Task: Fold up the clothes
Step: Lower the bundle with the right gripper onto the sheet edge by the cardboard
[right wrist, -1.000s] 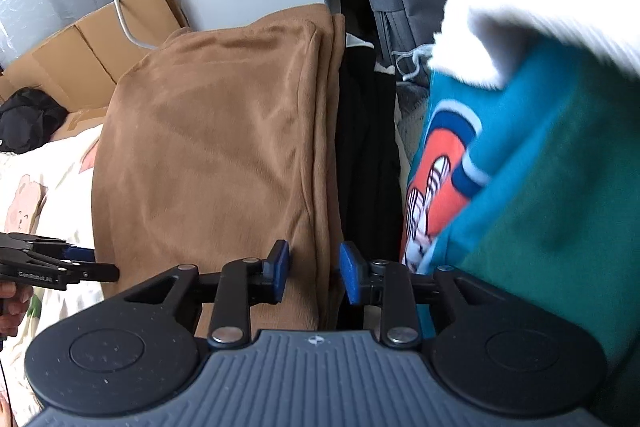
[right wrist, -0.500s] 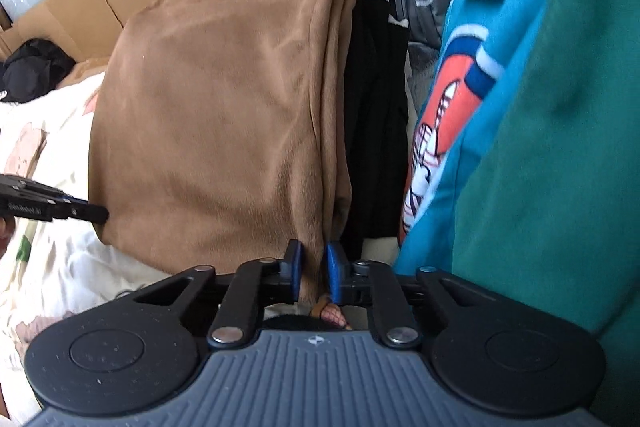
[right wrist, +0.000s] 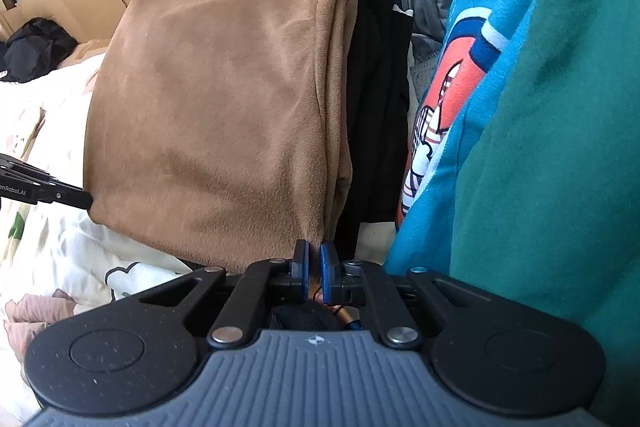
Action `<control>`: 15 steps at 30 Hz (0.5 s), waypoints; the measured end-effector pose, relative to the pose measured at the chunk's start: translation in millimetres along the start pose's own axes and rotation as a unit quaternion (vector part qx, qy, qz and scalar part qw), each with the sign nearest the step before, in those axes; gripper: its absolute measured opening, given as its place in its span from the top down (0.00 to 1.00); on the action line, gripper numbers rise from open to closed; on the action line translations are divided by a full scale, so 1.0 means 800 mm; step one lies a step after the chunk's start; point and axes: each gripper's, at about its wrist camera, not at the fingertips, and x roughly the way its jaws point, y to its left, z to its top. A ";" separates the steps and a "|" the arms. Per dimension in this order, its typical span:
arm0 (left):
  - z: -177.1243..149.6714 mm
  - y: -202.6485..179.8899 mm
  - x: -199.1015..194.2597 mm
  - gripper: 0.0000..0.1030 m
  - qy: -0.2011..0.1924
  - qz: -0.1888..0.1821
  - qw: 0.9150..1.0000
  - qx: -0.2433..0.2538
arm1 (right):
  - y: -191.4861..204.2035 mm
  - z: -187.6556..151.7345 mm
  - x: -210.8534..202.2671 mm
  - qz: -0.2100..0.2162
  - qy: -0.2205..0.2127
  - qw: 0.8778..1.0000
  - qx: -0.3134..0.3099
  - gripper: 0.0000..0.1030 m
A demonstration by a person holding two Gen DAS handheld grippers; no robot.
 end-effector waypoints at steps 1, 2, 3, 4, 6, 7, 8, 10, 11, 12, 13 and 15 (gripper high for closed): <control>-0.001 -0.002 0.000 0.88 0.005 0.009 1.000 0.002 | 0.000 0.000 -0.001 -0.001 0.000 1.000 0.000 0.94; 0.002 -0.003 0.001 0.85 0.007 0.016 1.000 0.004 | 0.001 0.000 -0.003 -0.002 0.001 1.000 0.001 0.94; 0.005 -0.004 0.000 0.78 0.007 0.020 1.000 0.005 | 0.001 -0.001 -0.005 -0.003 0.002 1.000 0.003 0.94; 0.005 -0.006 -0.003 0.74 0.006 0.023 1.000 0.007 | 0.001 -0.001 -0.008 -0.004 0.005 1.000 0.008 0.93; 0.002 -0.008 -0.014 0.52 0.001 0.027 1.000 0.011 | 0.002 -0.003 -0.013 -0.005 0.006 1.000 0.014 0.92; 0.002 -0.013 -0.023 0.48 -0.009 0.032 0.999 0.017 | 0.004 -0.002 -0.017 -0.009 0.003 1.000 0.017 0.91; 0.001 -0.019 -0.034 0.41 -0.021 0.039 0.999 0.023 | 0.006 0.000 -0.022 -0.012 -0.001 1.000 0.017 0.91; 0.000 -0.022 -0.051 0.35 -0.028 0.045 0.998 0.032 | 0.011 0.003 -0.030 -0.016 -0.007 1.000 0.015 0.90; 0.000 -0.022 -0.060 0.34 -0.030 0.046 0.998 0.036 | 0.015 0.004 -0.036 -0.017 -0.011 1.000 0.013 0.89; 0.000 -0.023 -0.069 0.33 -0.032 0.048 0.997 0.040 | 0.018 0.006 -0.041 -0.019 -0.014 1.000 0.012 0.84; 0.000 -0.024 -0.076 0.31 -0.034 0.050 0.997 0.044 | 0.022 0.007 -0.046 -0.019 -0.018 1.000 0.010 0.77; -0.001 -0.027 -0.089 0.21 -0.036 0.055 0.997 0.051 | 0.029 0.009 -0.054 -0.019 -0.024 1.000 0.006 0.64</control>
